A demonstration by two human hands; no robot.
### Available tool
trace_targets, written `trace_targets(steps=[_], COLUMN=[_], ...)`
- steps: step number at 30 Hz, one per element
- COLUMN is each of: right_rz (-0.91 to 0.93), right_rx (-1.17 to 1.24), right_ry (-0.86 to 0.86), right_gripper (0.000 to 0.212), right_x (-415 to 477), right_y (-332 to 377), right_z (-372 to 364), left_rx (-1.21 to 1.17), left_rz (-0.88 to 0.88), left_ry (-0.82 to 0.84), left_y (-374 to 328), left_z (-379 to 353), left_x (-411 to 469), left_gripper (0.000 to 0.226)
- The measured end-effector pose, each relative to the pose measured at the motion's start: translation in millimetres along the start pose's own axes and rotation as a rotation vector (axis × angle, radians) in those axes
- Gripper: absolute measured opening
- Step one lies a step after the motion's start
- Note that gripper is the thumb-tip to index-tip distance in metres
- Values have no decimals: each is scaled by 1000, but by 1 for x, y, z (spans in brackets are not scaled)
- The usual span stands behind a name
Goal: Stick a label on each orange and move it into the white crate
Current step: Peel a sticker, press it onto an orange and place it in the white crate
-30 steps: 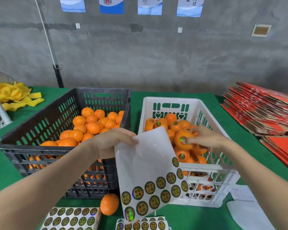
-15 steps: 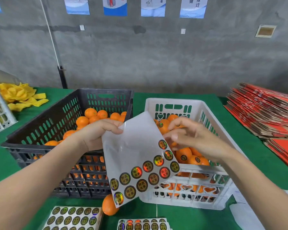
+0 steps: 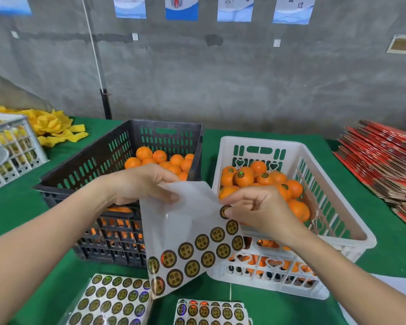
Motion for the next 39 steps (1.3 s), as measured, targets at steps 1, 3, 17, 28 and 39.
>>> trace_targets(steps=[1, 3, 17, 28, 39], right_rz=[58, 211, 794, 121, 2], right_rx=[-10, -87, -464, 63, 50], right_ry=[-30, -110, -383, -428, -234], right_gripper=[28, 25, 16, 30, 28], right_x=[-3, -8, -28, -6, 10], right_y=[-1, 0, 11, 30, 4], right_z=[-2, -6, -16, 16, -35], left_rx=[8, -25, -417, 246, 789], left_rz=[12, 54, 141, -26, 150], left_ry=[-5, -11, -44, 129, 115], left_y=[2, 8, 29, 48, 175], left_z=[-2, -6, -20, -64, -139], left_x=[-1, -3, -3, -14, 14], left_gripper=[26, 40, 33, 23, 40])
Point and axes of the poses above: each hand's wrist, its own x-axis towards the middle knuckle, its own z-axis out of the back of the hand, y = z × x, the point moved 3 cm from there along x, towards the middle knuckle, and after that the axes turned 5 degrees about -z, right-handed, at the moved point
